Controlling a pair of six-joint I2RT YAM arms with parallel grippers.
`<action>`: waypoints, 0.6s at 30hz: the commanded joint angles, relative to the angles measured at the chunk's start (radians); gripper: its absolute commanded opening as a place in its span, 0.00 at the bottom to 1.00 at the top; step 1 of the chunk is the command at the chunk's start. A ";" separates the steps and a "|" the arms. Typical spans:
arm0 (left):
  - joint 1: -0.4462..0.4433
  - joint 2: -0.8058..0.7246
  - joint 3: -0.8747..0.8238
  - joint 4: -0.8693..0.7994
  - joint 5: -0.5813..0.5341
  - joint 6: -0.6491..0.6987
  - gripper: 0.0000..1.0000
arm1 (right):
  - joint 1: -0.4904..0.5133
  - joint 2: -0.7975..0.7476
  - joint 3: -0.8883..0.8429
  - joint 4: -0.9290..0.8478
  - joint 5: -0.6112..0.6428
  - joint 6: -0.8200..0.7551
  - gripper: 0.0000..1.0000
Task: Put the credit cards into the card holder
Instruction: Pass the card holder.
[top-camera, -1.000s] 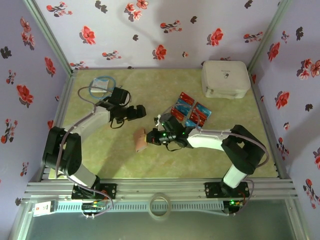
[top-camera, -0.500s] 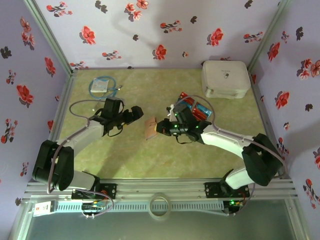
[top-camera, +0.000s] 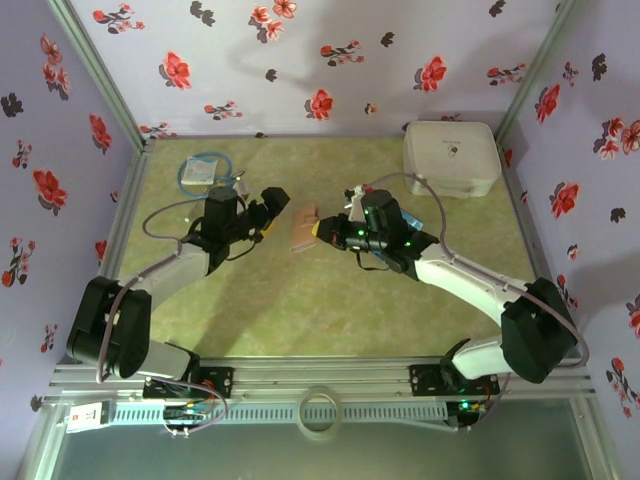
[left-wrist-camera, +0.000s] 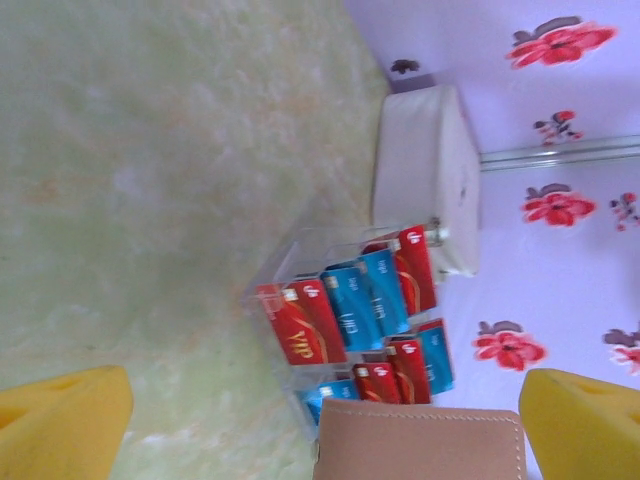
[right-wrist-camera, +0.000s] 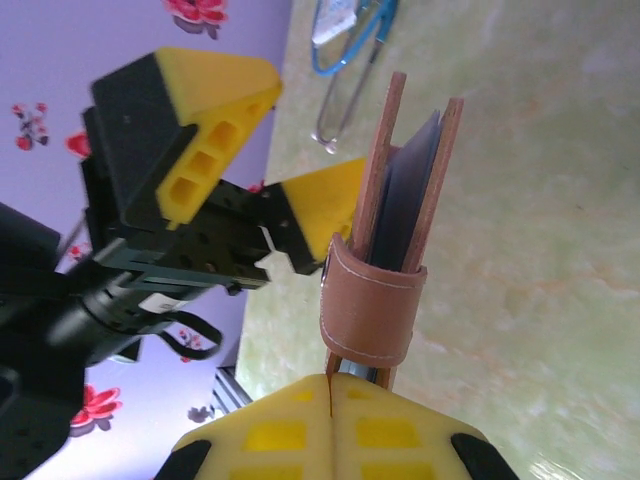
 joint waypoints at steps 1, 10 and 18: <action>-0.018 0.026 0.006 0.137 0.026 -0.092 1.00 | -0.007 -0.008 0.041 0.092 -0.028 0.046 0.00; -0.045 0.099 -0.014 0.443 0.037 -0.244 0.78 | -0.008 0.026 0.012 0.195 -0.036 0.100 0.00; -0.046 0.121 -0.038 0.539 0.049 -0.286 0.45 | -0.030 0.043 -0.042 0.232 -0.021 0.111 0.00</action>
